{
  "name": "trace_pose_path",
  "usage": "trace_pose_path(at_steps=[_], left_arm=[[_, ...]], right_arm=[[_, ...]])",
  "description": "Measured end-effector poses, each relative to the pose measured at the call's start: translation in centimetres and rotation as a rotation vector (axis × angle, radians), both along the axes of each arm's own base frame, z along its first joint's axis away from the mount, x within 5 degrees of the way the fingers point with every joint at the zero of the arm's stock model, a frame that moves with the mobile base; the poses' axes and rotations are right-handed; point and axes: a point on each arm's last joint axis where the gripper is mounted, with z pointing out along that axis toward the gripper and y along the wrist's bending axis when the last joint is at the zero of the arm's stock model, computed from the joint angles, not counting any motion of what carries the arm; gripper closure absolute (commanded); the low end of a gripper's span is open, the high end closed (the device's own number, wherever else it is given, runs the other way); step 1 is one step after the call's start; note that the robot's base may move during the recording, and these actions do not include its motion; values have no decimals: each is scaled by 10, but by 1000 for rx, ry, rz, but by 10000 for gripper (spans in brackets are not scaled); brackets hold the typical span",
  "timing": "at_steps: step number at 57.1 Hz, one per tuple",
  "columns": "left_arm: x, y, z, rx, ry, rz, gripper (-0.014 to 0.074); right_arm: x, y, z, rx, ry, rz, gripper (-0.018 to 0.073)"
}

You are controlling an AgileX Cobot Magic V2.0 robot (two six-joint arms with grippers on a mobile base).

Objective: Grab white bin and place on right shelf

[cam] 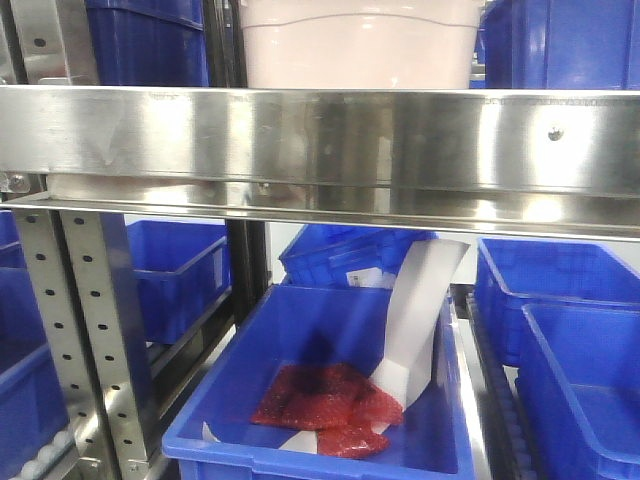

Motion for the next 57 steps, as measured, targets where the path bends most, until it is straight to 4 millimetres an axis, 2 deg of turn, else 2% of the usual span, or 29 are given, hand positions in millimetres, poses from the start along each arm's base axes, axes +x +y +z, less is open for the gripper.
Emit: trace_pose_path(at_steps=[57], left_arm=[[0,0,0,0,0,0,724]], right_arm=[[0,-1,-2,1,17,-26,481]])
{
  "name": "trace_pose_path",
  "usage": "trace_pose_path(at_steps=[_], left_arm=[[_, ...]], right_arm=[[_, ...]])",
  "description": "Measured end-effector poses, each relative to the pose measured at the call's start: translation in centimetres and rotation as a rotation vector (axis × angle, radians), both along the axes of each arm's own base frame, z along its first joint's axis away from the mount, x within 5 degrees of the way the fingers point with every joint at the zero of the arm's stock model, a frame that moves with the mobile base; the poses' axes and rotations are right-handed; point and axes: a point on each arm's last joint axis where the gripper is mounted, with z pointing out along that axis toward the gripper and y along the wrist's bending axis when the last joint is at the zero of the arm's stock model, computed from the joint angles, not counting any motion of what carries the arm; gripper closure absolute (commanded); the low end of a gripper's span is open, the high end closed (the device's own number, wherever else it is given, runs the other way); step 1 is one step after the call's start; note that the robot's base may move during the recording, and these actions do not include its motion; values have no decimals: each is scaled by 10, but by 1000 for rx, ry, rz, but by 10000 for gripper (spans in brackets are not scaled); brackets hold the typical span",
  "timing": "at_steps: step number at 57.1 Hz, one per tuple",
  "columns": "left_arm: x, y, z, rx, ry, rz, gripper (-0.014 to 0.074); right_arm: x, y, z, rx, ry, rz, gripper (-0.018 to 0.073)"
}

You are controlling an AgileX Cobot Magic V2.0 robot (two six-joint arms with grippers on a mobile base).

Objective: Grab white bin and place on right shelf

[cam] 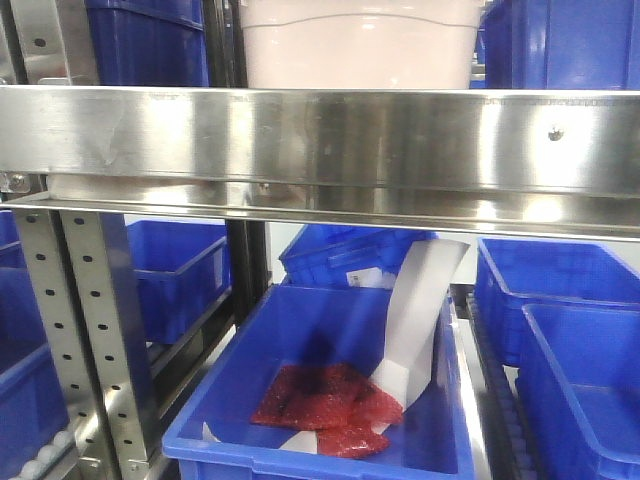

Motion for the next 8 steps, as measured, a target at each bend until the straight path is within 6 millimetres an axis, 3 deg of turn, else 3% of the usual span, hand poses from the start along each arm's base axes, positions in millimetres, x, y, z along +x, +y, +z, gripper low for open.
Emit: trace_pose_path(at_steps=[8], left_arm=[[0,0,0,0,0,0,724]], right_arm=[[0,0,0,0,0,0,481]])
